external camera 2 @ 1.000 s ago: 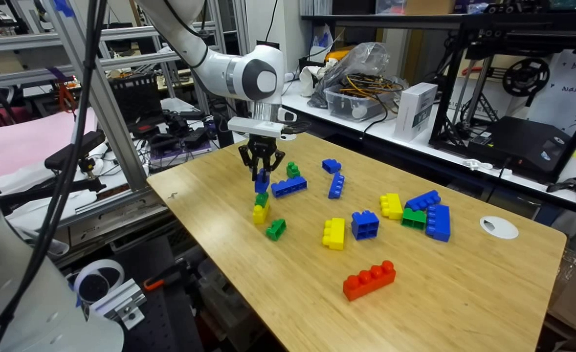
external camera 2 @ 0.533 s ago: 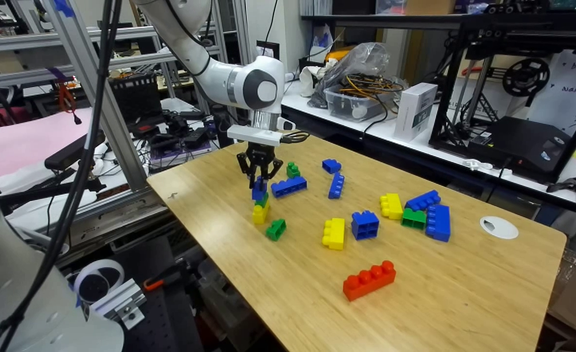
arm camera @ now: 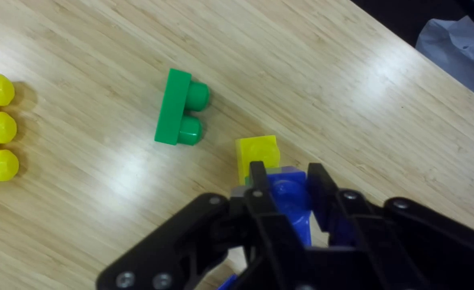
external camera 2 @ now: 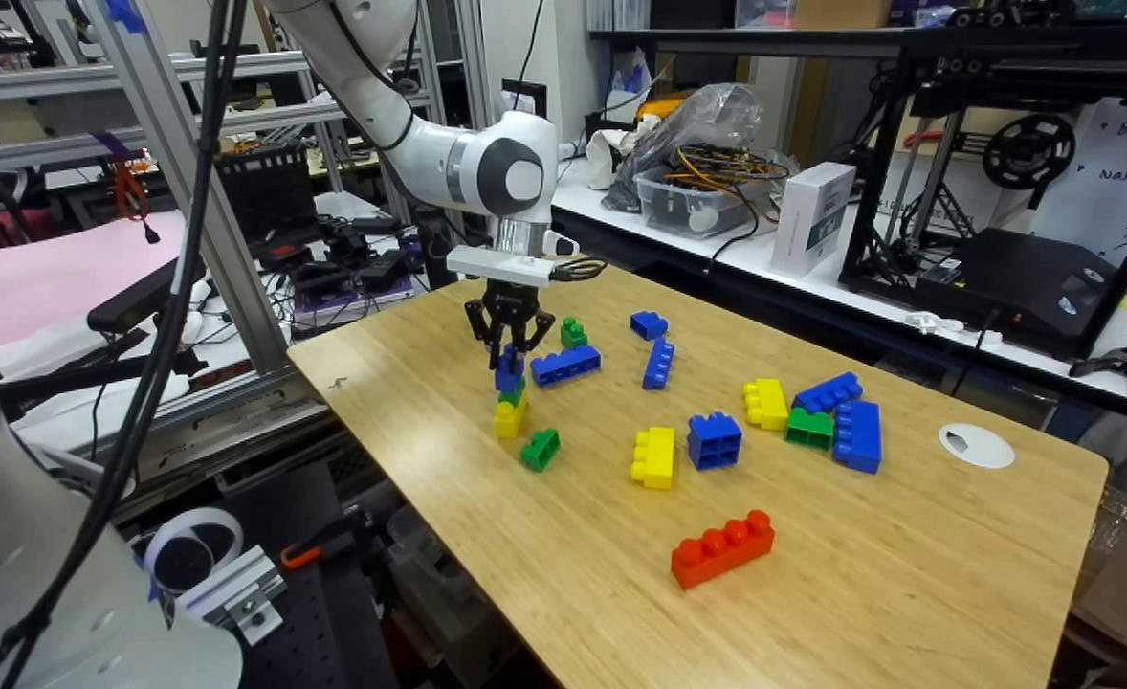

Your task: Put the blue block on the green and yellow tower

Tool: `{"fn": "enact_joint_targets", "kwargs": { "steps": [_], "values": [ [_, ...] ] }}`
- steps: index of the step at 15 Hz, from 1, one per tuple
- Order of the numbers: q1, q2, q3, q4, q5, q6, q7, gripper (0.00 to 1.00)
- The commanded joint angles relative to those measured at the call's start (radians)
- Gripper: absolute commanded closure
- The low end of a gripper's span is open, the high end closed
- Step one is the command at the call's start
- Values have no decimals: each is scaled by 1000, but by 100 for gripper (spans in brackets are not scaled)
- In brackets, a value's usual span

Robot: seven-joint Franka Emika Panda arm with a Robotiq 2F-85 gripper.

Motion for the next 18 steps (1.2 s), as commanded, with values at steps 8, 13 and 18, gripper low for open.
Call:
{"fn": "enact_joint_targets", "kwargs": {
  "steps": [8, 13, 18],
  "values": [
    [6, 42, 6, 43, -32, -17, 0, 93],
    [9, 88, 5, 72, -38, -21, -3, 93],
    [11, 100, 4, 91, -45, -26, -1, 93]
  ]
}}
